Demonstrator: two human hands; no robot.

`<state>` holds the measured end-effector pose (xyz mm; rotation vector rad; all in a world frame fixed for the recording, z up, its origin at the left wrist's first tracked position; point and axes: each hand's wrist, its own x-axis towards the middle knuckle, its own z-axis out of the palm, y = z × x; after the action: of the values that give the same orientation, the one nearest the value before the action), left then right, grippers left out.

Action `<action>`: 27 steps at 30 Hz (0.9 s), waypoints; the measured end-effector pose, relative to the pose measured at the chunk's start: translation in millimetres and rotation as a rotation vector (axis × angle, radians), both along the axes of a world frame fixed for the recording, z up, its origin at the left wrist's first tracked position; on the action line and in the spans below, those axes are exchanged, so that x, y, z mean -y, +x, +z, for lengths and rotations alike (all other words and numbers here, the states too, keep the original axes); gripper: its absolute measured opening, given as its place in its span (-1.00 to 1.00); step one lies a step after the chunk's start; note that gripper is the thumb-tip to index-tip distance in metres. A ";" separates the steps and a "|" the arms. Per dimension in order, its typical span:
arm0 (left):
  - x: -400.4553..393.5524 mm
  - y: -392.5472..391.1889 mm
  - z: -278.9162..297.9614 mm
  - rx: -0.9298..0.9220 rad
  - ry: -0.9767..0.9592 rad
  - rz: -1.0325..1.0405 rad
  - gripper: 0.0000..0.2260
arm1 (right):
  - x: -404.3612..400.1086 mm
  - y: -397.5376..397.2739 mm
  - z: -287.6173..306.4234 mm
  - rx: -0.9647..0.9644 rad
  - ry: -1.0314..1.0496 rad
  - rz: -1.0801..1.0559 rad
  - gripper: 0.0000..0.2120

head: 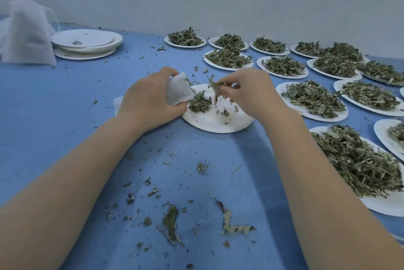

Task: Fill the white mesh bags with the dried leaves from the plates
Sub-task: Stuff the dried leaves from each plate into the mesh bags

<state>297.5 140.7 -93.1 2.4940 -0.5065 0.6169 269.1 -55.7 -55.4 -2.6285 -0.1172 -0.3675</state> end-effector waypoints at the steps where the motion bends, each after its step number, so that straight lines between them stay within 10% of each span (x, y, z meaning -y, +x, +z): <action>1: -0.1 0.1 -0.2 0.002 0.008 -0.006 -0.52 | -1.5 -1.6 3.3 0.009 0.008 0.025 -0.87; 10: 10.2 -9.3 7.2 0.108 0.083 -0.078 -0.56 | -28.5 -6.4 15.2 0.008 -0.120 0.220 -0.85; 18: 14.8 -12.1 9.0 0.051 -0.095 -0.113 -0.59 | -25.7 -12.9 14.9 -0.027 0.481 0.167 -0.75; 27: 18.7 -16.3 11.1 0.091 -0.161 -0.146 -0.61 | -35.6 -14.0 11.1 0.024 0.447 0.212 -0.81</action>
<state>281.1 122.0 -82.0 2.2635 -0.6409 0.6869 255.2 -20.1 -44.3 -2.1470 -0.2838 -0.3100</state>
